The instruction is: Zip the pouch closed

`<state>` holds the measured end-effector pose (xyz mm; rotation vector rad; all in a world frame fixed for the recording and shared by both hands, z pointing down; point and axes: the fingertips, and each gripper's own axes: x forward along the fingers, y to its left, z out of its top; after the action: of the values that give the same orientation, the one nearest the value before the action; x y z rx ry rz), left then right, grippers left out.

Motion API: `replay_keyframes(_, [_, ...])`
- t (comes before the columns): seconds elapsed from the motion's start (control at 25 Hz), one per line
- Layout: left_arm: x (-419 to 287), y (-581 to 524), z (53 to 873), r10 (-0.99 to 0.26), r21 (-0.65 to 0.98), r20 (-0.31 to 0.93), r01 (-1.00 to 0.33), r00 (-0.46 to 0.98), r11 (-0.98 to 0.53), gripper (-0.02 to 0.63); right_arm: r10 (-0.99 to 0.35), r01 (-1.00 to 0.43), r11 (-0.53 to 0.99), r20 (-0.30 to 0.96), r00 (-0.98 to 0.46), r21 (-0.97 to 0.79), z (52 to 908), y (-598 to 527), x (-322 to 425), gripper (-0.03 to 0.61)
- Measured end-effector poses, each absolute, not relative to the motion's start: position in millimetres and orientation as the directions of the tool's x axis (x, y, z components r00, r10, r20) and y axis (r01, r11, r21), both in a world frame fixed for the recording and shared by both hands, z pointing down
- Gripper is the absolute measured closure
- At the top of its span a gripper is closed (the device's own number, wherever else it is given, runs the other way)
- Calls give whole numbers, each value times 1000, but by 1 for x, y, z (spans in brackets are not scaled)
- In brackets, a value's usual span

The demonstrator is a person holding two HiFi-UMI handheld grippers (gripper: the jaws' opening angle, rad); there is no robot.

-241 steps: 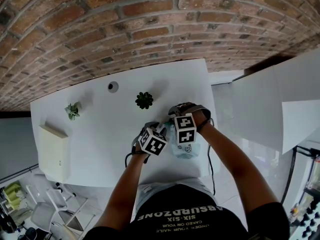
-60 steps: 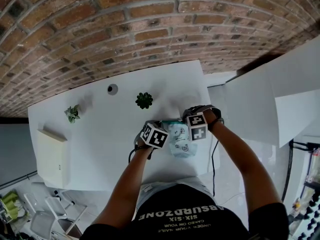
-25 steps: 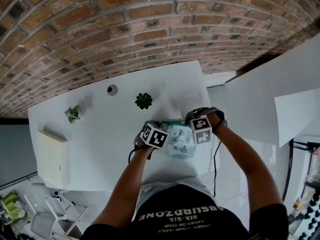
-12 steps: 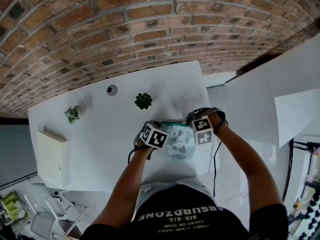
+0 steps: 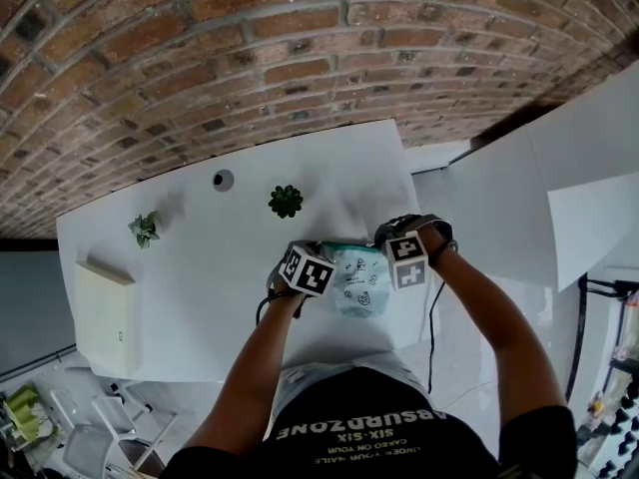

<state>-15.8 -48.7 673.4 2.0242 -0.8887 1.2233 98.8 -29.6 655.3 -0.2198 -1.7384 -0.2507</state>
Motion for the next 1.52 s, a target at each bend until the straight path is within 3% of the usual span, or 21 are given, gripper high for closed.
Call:
replay_keyframes(0.92, [-16, -48, 674, -229, 162, 907, -793, 355, -587, 591, 9, 274, 961, 991, -132, 28, 659, -28, 123, 580])
replay_keyframes(1.52, [-16, -48, 675, -233, 161, 905, -793, 356, -588, 591, -55, 133, 988, 980, -189, 81, 672, -26, 138, 580])
